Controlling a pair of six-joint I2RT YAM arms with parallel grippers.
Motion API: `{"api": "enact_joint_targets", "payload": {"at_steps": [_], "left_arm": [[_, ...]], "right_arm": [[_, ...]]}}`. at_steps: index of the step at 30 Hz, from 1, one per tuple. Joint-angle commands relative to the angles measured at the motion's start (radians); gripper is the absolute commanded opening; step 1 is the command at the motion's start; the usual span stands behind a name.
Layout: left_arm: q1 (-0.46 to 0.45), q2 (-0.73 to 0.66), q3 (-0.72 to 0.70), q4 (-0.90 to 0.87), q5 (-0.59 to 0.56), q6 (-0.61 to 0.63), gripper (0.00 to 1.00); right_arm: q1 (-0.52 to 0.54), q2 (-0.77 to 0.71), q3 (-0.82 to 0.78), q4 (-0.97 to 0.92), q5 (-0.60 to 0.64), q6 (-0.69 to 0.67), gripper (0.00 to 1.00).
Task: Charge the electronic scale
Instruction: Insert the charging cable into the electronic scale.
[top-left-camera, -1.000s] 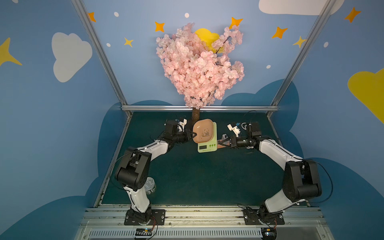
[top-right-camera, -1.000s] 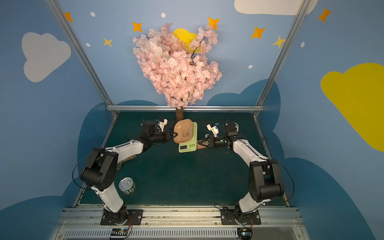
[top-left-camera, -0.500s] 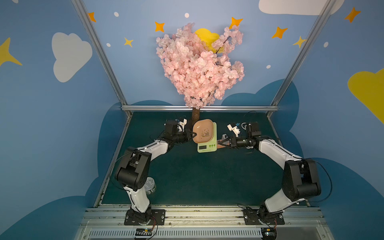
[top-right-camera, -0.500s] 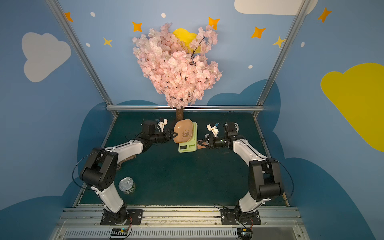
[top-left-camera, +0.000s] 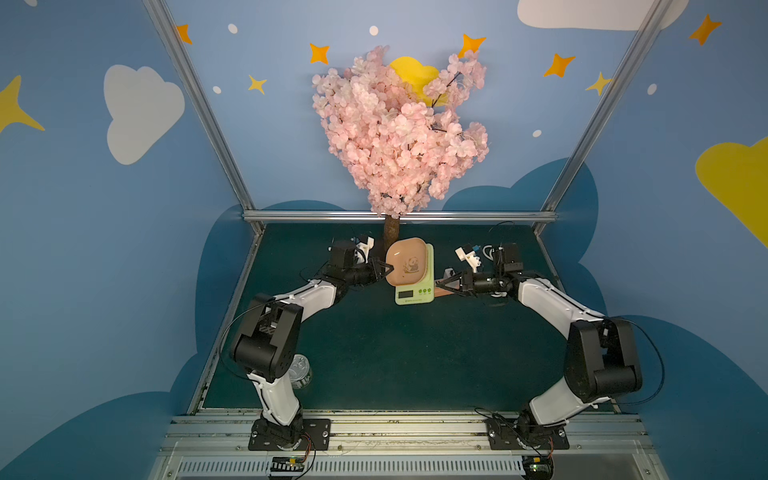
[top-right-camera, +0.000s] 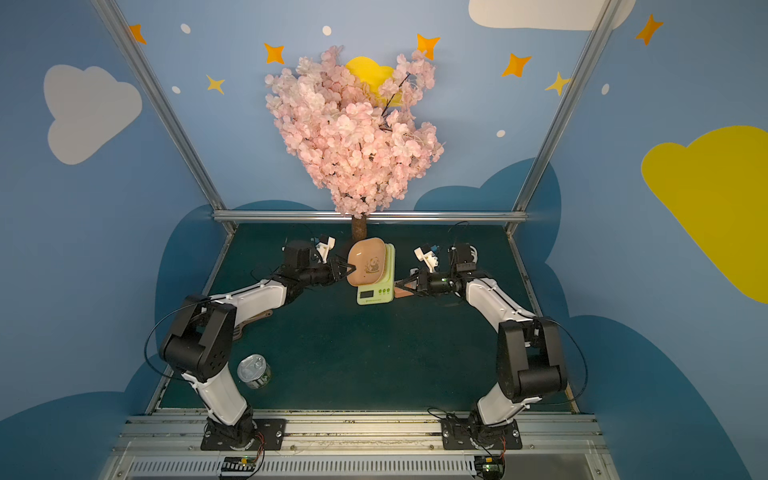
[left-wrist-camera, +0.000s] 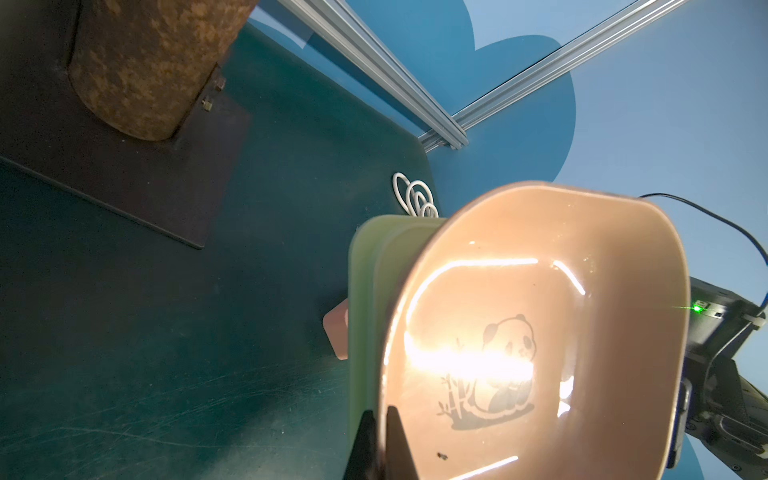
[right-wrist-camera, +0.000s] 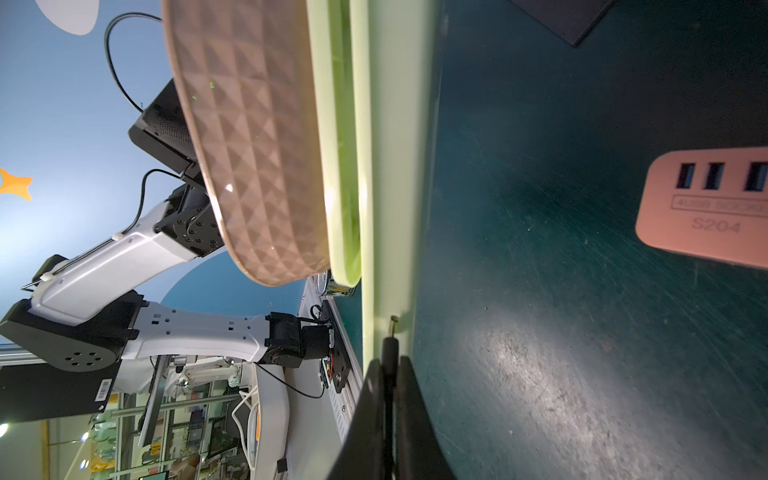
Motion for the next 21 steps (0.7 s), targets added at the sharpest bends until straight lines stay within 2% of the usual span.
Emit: {"api": "enact_joint_targets", "payload": {"at_steps": [1,21], "left_arm": [[-0.013,-0.016,0.034,0.087,0.071,0.002,0.04],[-0.018,-0.015,0.026,0.128,0.096,0.006,0.04]], "right_arm": [[0.0,0.013,0.006,0.018,-0.008,0.002,0.0],[-0.001,0.009,0.009,-0.011,0.028,-0.009,0.0]]}}
